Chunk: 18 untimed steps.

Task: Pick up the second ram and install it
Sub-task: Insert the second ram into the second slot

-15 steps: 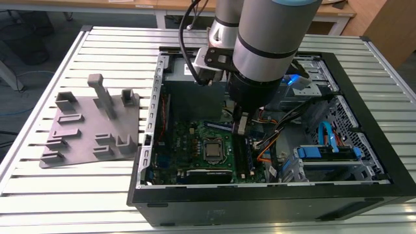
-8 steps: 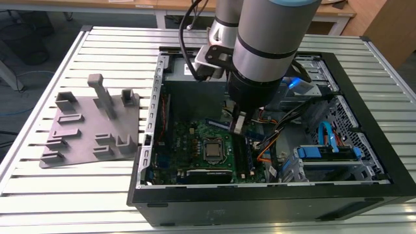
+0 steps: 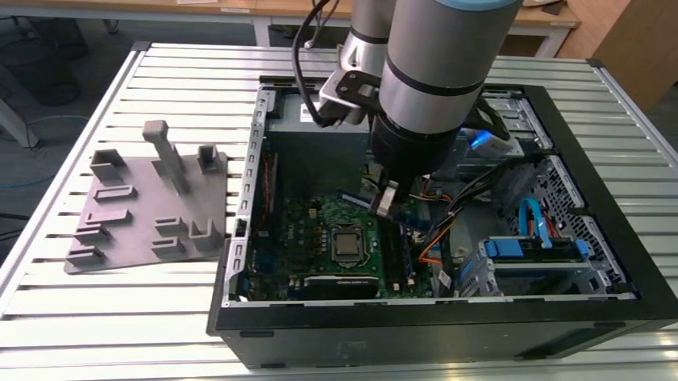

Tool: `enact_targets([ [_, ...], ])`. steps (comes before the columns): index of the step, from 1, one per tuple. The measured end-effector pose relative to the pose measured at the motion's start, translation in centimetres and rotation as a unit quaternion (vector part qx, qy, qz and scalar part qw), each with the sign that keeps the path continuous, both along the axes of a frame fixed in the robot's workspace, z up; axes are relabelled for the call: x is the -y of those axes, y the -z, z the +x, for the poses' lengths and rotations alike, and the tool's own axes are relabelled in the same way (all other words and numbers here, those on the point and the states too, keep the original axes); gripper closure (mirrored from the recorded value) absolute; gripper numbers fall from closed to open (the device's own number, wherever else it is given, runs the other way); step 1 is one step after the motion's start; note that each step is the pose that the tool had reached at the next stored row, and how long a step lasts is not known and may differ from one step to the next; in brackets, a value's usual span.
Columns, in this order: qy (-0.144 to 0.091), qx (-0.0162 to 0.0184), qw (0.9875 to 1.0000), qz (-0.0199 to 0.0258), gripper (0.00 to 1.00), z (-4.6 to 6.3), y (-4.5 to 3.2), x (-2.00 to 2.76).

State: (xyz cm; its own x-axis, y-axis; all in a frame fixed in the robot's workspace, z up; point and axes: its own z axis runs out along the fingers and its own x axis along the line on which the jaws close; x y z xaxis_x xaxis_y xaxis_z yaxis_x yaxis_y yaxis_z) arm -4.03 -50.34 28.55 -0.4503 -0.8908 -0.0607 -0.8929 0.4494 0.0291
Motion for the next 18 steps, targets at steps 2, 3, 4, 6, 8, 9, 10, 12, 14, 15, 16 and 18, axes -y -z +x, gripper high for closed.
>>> enact_targets([
  [2, 0.010, 0.0000, 0.9999, 0.0000, 0.86, 0.00, 0.00, 0.00],
  [3, 0.015, 0.0000, 0.9999, 0.0000, 0.86, 0.00, 0.01, 0.00],
  [4, 0.021, 0.0000, 0.9998, 0.0000, 0.86, 0.00, 0.01, 0.00],
  [6, 0.032, 0.0000, 0.9995, -0.0001, 0.86, 0.00, 0.01, 0.00],
  [8, 0.042, 0.0000, 0.9991, -0.0001, 0.86, 0.00, 0.01, 0.00],
  [9, 0.048, 0.0000, 0.9988, -0.0001, 0.86, 0.00, 0.02, 0.00],
  [10, 0.053, 0.0000, 0.9986, -0.0001, 0.86, 0.00, 0.02, 0.00],
  [12, 0.063, 0.0000, 0.9980, -0.0001, 0.86, 0.00, 0.02, 0.00],
  [14, 0.074, 0.0000, 0.9973, -0.0001, 0.86, 0.00, 0.03, 0.00],
  [15, 0.080, 0.0000, 0.9968, -0.0001, 0.86, 0.00, 0.03, 0.00],
  [16, 0.085, 0.0000, 0.9964, -0.0001, 0.86, 0.00, 0.03, 0.00],
  [18, 0.096, 0.0000, 0.9954, -0.0001, 0.86, 0.00, 0.04, 0.00],
])
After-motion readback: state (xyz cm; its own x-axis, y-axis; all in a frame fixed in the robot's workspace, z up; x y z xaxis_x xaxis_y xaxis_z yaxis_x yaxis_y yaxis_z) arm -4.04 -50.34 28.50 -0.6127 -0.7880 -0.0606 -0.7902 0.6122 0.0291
